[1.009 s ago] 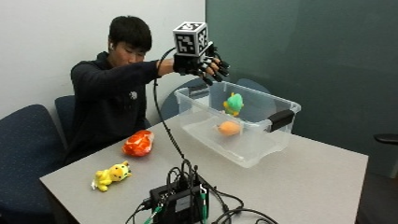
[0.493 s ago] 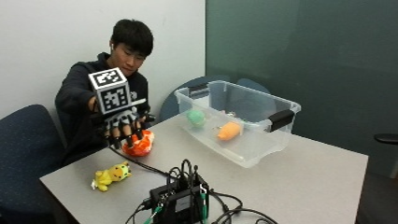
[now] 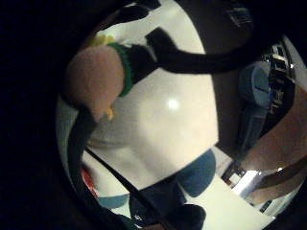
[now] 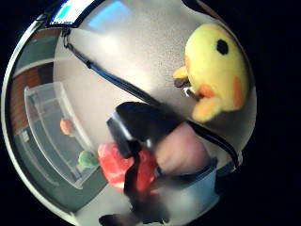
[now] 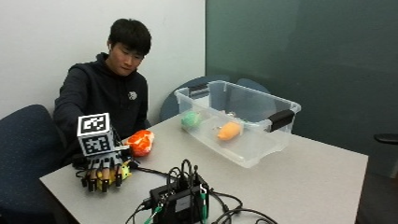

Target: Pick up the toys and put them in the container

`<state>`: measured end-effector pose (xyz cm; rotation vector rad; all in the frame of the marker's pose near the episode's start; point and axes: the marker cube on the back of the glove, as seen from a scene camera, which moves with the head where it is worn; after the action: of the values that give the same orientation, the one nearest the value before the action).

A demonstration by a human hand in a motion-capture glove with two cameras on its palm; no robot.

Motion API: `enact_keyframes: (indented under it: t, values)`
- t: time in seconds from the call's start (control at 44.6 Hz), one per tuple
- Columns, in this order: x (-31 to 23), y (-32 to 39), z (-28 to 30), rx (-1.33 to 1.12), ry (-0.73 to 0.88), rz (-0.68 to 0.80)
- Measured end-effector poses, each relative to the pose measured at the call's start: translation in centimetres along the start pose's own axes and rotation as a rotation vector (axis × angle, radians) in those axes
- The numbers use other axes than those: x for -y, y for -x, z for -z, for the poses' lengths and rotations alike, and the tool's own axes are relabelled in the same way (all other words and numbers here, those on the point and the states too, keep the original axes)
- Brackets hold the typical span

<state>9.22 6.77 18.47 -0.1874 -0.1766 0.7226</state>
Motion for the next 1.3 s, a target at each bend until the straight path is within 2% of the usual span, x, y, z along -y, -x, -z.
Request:
enact_keyframes:
  t: [0.269, 0.426, 0.561, 0.628, 0.718, 0.852, 0.92, 1.032, 1.189, 1.234, 1.301]
  values:
    - [2.2, 0.9, -1.1, 0.028, -0.282, 0.188]
    - [2.8, 1.7, 0.4, 0.002, -0.422, 0.294]
    - [0.3, 4.9, 5.7, 0.048, -0.500, 0.380]
    - [-2.7, 8.1, 9.6, 0.119, -0.511, 0.416]
    - [-7.4, 14.2, 14.9, 0.226, -0.613, 0.489]
    - [-11.7, 23.1, 21.1, 0.364, -0.712, 0.708]
    - [-14.1, 27.1, 21.9, 0.479, -0.660, 0.797]
    - [-17.8, 33.0, 20.2, 0.592, -0.474, 0.915]
    - [-18.6, 37.0, 17.7, 0.490, 0.004, 1.019]
    - [-18.5, 36.8, 17.8, 0.457, 0.025, 1.028]
    - [-17.4, 35.0, 18.6, 0.393, -0.031, 1.026]
